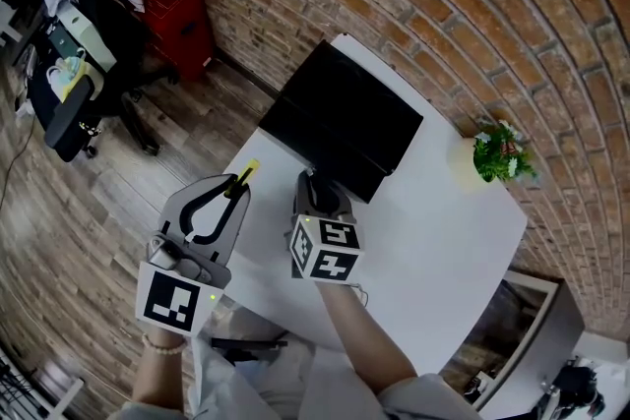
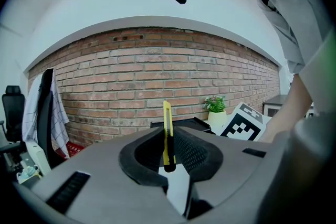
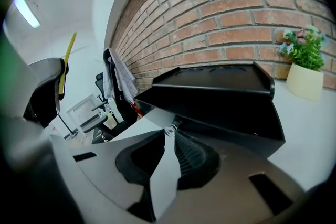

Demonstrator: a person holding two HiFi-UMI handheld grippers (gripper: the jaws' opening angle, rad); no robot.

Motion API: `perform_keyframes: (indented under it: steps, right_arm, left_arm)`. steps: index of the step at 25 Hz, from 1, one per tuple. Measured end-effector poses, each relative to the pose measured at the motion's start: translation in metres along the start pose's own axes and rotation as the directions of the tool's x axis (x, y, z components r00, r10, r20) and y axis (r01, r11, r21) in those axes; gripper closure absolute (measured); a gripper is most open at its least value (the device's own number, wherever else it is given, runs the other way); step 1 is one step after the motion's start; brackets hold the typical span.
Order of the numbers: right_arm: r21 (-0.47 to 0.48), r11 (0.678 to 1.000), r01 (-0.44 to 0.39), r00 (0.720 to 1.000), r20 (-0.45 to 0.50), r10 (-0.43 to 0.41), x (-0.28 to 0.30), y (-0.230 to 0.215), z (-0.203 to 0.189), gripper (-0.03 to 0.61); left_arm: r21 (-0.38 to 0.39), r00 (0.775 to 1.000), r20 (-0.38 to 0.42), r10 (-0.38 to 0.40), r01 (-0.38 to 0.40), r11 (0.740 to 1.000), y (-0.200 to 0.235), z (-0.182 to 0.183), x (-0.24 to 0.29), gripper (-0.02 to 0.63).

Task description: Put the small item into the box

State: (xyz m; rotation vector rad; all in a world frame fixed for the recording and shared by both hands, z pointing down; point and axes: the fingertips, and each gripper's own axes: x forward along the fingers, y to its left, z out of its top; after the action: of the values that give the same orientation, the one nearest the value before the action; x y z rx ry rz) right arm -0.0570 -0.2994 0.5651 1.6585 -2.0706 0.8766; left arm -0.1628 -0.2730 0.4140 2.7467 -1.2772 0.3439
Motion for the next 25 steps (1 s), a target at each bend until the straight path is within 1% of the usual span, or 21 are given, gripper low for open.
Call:
perform_keyframes:
  steps: [1,4,7,12,13,16,18,20,23,25]
  right_arm:
    - [0.001,1.000,-0.003,1.000,-0.004,0.003,-0.002,0.002,-0.002,0.499]
    - [0.004,1.000,-0.012,1.000,-0.015,0.012,-0.007,0.007,-0.009,0.499]
    - [0.011,1.000,-0.023,0.999,-0.027,0.023,-0.011,0.011,-0.015,0.499]
    - [0.016,0.999,-0.039,0.998,-0.042,0.040,-0.016,0.013,-0.021,0.499]
    - [0.018,0.999,-0.041,0.998,-0.044,0.042,-0.017,0.013,-0.022,0.499]
    - [0.033,0.998,-0.045,0.998,-0.051,0.046,-0.018,0.014,-0.023,0.499]
    - [0.039,0.998,-0.045,0.997,-0.055,0.047,-0.019,0.014,-0.023,0.499]
    - [0.045,0.998,-0.044,0.997,-0.060,0.047,-0.019,0.014,-0.023,0.499]
    - [0.060,0.997,-0.046,0.996,-0.072,0.051,-0.020,0.019,-0.028,0.499]
    - [0.065,0.997,-0.047,0.995,-0.079,0.052,-0.023,0.022,-0.033,0.499]
  left_arm:
    - [0.005,1.000,-0.001,0.000,0.000,1.000,-0.001,0.000,0.000,0.546]
    - [0.052,1.000,-0.006,-0.013,0.014,0.999,-0.004,0.002,0.000,0.546]
    - [0.020,1.000,0.003,0.001,-0.001,1.000,-0.005,0.003,0.000,0.546]
    - [0.006,1.000,0.005,0.008,-0.008,1.000,-0.007,0.004,0.000,0.546]
    - [0.010,1.000,0.004,0.007,-0.007,1.000,-0.007,0.004,-0.001,0.546]
    - [0.054,1.000,0.000,-0.004,0.004,0.999,-0.007,0.005,-0.003,0.546]
    - [0.020,1.000,0.005,0.012,-0.013,1.000,-0.006,0.005,-0.004,0.546]
    - [0.008,1.000,0.004,0.019,-0.019,1.000,-0.005,0.005,-0.005,0.546]
    - [0.016,1.000,0.002,0.018,-0.019,1.000,-0.005,0.004,-0.005,0.546]
    - [0.047,1.000,-0.001,0.010,-0.010,0.999,-0.006,0.004,-0.005,0.546]
